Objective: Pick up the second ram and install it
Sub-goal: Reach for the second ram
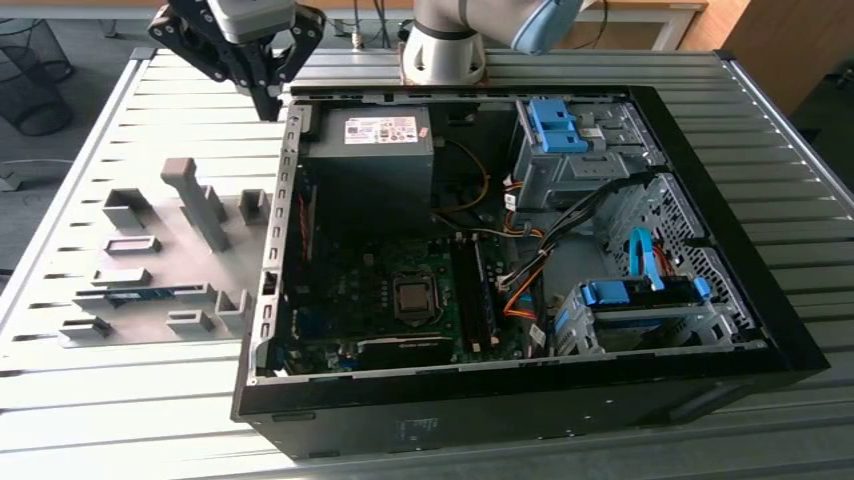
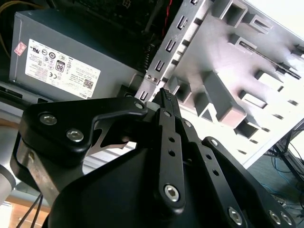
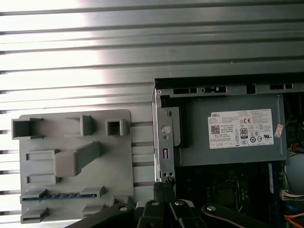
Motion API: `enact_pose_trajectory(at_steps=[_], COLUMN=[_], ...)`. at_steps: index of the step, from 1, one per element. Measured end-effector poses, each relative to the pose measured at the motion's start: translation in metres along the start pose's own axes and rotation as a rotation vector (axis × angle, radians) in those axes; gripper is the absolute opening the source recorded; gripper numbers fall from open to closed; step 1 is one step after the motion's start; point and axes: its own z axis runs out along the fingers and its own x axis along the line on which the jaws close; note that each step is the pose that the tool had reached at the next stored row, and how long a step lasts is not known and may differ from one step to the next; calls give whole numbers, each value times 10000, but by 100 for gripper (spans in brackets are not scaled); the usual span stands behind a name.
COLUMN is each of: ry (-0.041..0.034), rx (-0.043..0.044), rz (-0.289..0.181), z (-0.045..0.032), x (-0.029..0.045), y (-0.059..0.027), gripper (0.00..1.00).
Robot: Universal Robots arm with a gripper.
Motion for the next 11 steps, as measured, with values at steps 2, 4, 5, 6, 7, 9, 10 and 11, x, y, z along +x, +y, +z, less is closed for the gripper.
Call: enact_pose_trajectory(at_steps=[2,4,5,6,7,9,10,11], ry=[-1,0,-1,0,0,0,0,0], rx=[0,0,0,0,0,0,0,0], rz=[0,1,0,0,0,-1,-2,-1], z=[-1,-2,-2,-3,-3,-3,-3,-3], x=[45,83,98,110,119,121,122,122], y=[-11,-19,-23,-27,-29,-30,-30,-30], gripper=[10,10,10,10,10,10,10,10])
